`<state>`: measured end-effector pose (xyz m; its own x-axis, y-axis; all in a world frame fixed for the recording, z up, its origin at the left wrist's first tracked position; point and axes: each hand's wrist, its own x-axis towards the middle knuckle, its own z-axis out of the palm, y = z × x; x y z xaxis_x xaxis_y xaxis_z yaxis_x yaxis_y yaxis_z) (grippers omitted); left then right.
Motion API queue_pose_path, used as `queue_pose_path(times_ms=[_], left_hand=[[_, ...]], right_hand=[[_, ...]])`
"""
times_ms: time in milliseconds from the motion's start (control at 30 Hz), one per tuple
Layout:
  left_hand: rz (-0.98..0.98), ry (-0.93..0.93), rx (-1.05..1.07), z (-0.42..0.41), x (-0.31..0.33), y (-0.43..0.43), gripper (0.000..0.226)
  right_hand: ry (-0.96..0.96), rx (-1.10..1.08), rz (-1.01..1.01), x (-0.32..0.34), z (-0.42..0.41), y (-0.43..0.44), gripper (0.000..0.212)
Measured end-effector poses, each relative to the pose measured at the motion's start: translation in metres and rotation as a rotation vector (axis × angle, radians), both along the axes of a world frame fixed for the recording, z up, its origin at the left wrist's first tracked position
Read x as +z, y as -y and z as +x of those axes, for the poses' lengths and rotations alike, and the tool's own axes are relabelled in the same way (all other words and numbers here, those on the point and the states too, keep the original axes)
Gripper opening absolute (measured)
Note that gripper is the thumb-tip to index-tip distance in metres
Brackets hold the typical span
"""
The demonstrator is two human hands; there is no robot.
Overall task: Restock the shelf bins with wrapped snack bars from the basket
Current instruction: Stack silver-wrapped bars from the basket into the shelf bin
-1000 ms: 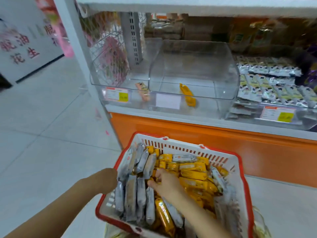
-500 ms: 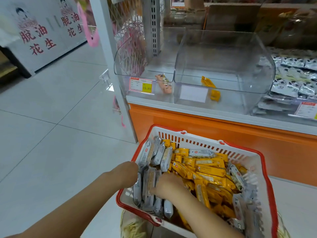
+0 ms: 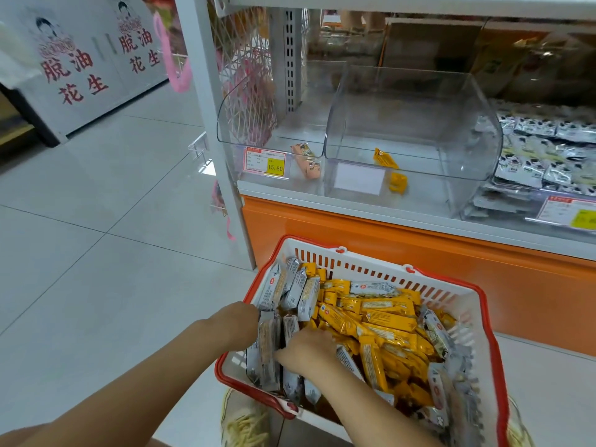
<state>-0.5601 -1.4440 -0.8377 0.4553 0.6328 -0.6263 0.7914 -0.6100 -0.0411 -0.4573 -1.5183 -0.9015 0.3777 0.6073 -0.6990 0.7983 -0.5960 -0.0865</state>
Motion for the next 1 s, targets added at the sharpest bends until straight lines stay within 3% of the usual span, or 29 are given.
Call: queue_pose_path(times_ms=[167,233,367,433,500,600,767,1000], left_hand=[[-0.064,0.062,0.089,-0.002,0.002,-0.002,0.026],[-0.092,0.076,0.136,-0.002,0.006,-0.002,0.019],[-0.126,0.178,0.233,0.007,0.016,-0.004,0.026],[-0.174,0.264,0.327,0.013,0.016,-0.007,0.014],[-0.25,0.165,0.338,0.012,0.015,-0.011,0.012],[-0.29,0.379,0.669,0.006,0.001,-0.018,0.027],[-0.145,0.373,0.655,0.006,-0.005,-0.016,0.023],[-0.109,0.35,0.586,0.011,0.001,-0.008,0.025]], right_hand=[[-0.004,0.016,0.018,0.004,0.001,-0.002,0.068],[-0.099,-0.006,0.079,0.007,0.008,-0.002,0.047],[-0.295,-0.194,0.225,0.022,0.027,0.005,0.026],[-0.278,-0.122,0.174,0.022,0.029,0.004,0.027],[-0.28,-0.092,0.13,0.018,0.025,0.003,0.027],[-0.294,-0.097,0.145,0.012,0.021,0.006,0.034],[-0.222,-0.112,0.087,0.017,0.012,0.002,0.041],[-0.37,-0.01,-0.041,0.032,0.022,-0.006,0.035]])
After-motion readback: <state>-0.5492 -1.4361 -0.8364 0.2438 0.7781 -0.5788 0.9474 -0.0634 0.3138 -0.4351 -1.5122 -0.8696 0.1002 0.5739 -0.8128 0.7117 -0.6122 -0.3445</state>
